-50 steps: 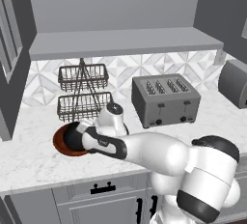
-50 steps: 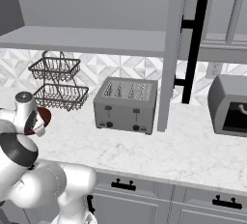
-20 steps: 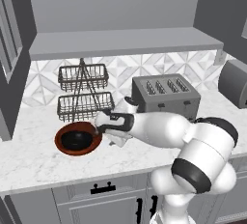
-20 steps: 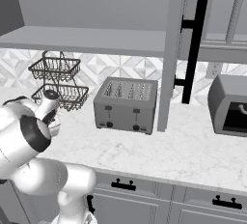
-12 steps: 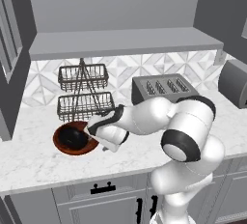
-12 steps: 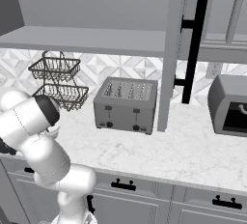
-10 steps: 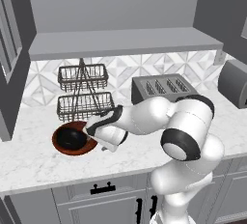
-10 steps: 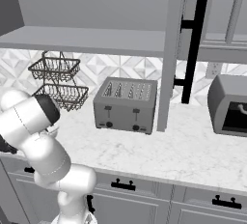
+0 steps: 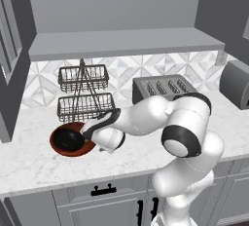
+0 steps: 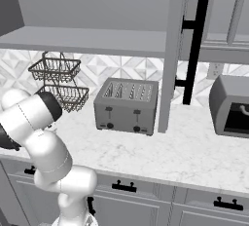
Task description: Pick up the bowls on the counter and stack them on top of one another in the open cabinet. Place the smaller bowl on top of the larger bowl.
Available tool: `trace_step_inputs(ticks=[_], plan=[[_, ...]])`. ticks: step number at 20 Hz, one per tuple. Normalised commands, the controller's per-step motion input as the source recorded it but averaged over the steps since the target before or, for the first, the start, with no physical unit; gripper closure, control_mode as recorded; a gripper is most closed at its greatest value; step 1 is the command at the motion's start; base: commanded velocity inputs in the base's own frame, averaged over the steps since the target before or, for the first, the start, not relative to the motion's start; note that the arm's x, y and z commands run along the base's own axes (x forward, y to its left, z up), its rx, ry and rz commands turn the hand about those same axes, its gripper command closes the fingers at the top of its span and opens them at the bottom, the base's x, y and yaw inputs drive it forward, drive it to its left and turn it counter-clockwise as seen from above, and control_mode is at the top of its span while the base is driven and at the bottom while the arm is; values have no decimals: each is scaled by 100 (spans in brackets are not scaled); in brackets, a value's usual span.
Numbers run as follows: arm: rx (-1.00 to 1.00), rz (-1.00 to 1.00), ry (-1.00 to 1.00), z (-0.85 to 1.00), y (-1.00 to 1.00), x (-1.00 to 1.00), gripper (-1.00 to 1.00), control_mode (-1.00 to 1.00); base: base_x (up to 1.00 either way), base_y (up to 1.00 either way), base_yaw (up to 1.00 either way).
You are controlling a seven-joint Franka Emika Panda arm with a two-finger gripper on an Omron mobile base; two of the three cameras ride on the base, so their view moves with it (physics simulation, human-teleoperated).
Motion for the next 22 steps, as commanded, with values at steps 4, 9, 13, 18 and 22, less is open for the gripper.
trace_step_inputs(ticks=[4,9,13,18,22], plan=[[0,-5,0,0,-18,-4,100,-100,0,0,0],[3,-9,0,38,-44,-15,100,-100,0,0,0],[6,-7,0,98,-61,-68,100,-100,0,0,0],[6,0,0,100,-52,-80,100,-100,0,0,0],[0,0,0,100,-26,-55,100,-100,0,0,0]])
